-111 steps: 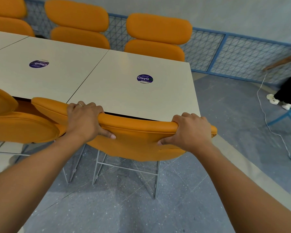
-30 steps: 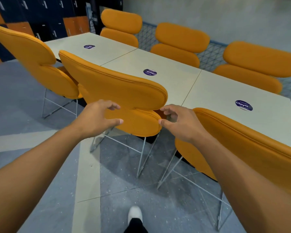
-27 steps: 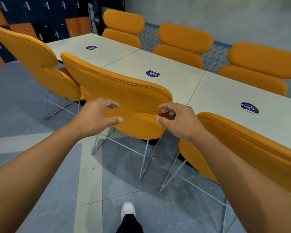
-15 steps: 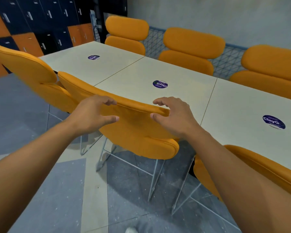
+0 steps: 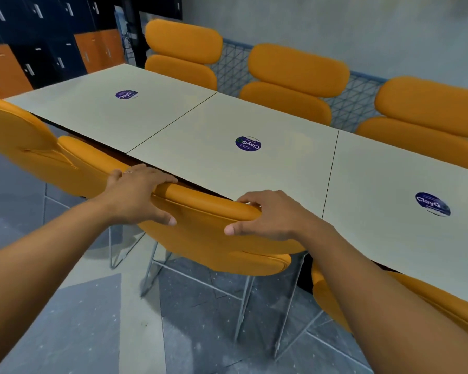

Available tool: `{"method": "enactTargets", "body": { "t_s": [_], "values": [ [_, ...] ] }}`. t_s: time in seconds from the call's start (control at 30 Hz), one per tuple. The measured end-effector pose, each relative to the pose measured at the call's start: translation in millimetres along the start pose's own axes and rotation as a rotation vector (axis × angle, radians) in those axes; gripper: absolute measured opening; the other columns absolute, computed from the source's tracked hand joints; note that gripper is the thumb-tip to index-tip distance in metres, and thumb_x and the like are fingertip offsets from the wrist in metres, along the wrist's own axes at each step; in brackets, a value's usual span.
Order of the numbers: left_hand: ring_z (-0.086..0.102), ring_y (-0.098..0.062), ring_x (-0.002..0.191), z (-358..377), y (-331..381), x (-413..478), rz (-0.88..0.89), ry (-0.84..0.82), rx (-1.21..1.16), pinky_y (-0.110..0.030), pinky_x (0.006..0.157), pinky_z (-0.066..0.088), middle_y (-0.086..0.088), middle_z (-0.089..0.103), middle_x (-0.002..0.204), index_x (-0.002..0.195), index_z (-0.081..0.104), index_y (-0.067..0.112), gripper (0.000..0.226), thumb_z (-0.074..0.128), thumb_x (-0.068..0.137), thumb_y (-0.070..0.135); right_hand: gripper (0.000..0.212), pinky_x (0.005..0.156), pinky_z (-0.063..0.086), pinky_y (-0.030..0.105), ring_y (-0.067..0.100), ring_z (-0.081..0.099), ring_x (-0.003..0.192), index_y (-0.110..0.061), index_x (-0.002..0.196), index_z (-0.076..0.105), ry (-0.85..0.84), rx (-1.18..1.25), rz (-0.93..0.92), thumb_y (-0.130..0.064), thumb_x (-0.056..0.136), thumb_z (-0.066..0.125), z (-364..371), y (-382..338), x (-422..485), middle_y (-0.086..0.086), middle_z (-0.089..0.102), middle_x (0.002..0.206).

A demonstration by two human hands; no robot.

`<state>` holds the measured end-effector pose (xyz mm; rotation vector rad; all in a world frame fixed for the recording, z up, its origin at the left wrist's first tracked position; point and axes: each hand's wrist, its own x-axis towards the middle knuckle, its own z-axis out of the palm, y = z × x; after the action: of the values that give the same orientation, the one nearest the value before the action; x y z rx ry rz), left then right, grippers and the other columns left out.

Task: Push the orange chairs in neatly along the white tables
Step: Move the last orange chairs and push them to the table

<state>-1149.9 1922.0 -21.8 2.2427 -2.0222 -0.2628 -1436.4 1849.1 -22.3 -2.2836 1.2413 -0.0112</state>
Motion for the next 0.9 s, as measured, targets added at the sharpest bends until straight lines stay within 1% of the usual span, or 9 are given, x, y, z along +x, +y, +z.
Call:
{"method": "enactTargets", "body": {
  "t_s": [0.07, 0.1, 0.23, 0.33, 0.47, 0.57, 0.63, 0.73, 0.9],
  "values": [
    [0.028, -0.024, 0.138, 6, -6, 9, 0.038, -0.004, 0.046, -0.057, 0.112, 0.007, 0.009, 0.047, 0.137, 0.136, 0.040, 0.047, 0.091, 0.071, 0.055, 0.075, 0.079, 0.083, 0.051, 0.034, 0.015, 0.058, 0.103, -0.041, 0.132, 0.055, -0.002, -0.058, 0.035, -0.085, 0.066, 0.064, 2, -1, 3, -0.013, 0.061, 0.120],
    [0.032, -0.025, 0.133, 7, -10, 14, 0.062, 0.007, 0.056, -0.056, 0.112, 0.008, 0.010, 0.049, 0.131, 0.133, 0.043, 0.046, 0.088, 0.069, 0.055, 0.077, 0.079, 0.079, 0.050, 0.033, 0.014, 0.058, 0.100, -0.042, 0.129, 0.055, 0.006, -0.092, 0.062, -0.087, 0.065, 0.062, 4, -3, 5, -0.014, 0.062, 0.116],
    [0.042, -0.022, 0.117, 7, -18, 28, 0.188, 0.019, 0.098, -0.048, 0.105, 0.023, 0.010, 0.054, 0.116, 0.124, 0.050, 0.045, 0.083, 0.059, 0.053, 0.086, 0.079, 0.075, 0.048, 0.033, 0.014, 0.059, 0.093, -0.044, 0.117, 0.059, 0.080, -0.215, 0.173, -0.096, 0.058, 0.053, 15, -12, 6, -0.017, 0.063, 0.102],
    [0.043, -0.021, 0.114, 10, -26, 29, 0.265, 0.058, 0.122, -0.044, 0.099, 0.027, 0.010, 0.055, 0.115, 0.124, 0.050, 0.044, 0.083, 0.051, 0.055, 0.090, 0.084, 0.071, 0.038, 0.031, 0.013, 0.058, 0.093, -0.045, 0.118, 0.059, 0.186, -0.291, 0.257, -0.098, 0.054, 0.051, 24, -20, 3, -0.018, 0.065, 0.102],
    [0.045, -0.022, 0.113, 12, -32, 29, 0.343, 0.116, 0.125, -0.042, 0.096, 0.029, 0.007, 0.058, 0.115, 0.125, 0.053, 0.039, 0.082, 0.048, 0.060, 0.089, 0.100, 0.085, 0.036, 0.041, 0.019, 0.058, 0.106, -0.044, 0.124, 0.058, 0.312, -0.399, 0.395, -0.102, 0.044, 0.041, 36, -37, -2, -0.012, 0.067, 0.110],
    [0.046, -0.023, 0.115, 12, -40, 31, 0.401, 0.113, 0.106, -0.043, 0.097, 0.029, 0.006, 0.058, 0.118, 0.128, 0.050, 0.037, 0.078, 0.055, 0.065, 0.082, 0.101, 0.091, 0.035, 0.044, 0.024, 0.054, 0.110, -0.042, 0.122, 0.060, 0.449, -0.407, 0.479, -0.101, 0.043, 0.040, 49, -48, -9, -0.007, 0.065, 0.113],
    [0.045, -0.024, 0.116, 10, -48, 34, 0.415, 0.090, 0.096, -0.044, 0.098, 0.028, 0.005, 0.058, 0.120, 0.130, 0.048, 0.037, 0.078, 0.059, 0.065, 0.079, 0.099, 0.097, 0.034, 0.046, 0.026, 0.051, 0.115, -0.039, 0.125, 0.060, 0.534, -0.393, 0.499, -0.098, 0.047, 0.046, 59, -51, -13, -0.003, 0.063, 0.121],
    [0.045, -0.027, 0.117, 5, -61, 40, 0.341, 0.078, 0.128, -0.047, 0.097, 0.027, 0.004, 0.059, 0.115, 0.124, 0.051, 0.040, 0.082, 0.058, 0.056, 0.086, 0.094, 0.104, 0.030, 0.049, 0.029, 0.047, 0.120, -0.036, 0.128, 0.058, 0.598, -0.359, 0.488, -0.088, 0.051, 0.066, 67, -49, -16, 0.000, 0.060, 0.128],
    [0.038, -0.033, 0.125, -4, -96, 48, 0.195, 0.123, 0.139, -0.053, 0.105, 0.020, 0.000, 0.056, 0.122, 0.120, 0.054, 0.040, 0.096, 0.056, 0.040, 0.093, 0.088, 0.098, 0.030, 0.045, 0.027, 0.047, 0.115, -0.037, 0.122, 0.060, 0.574, -0.303, 0.465, -0.084, 0.049, 0.072, 58, -40, -13, -0.002, 0.060, 0.122]
  ]
}}
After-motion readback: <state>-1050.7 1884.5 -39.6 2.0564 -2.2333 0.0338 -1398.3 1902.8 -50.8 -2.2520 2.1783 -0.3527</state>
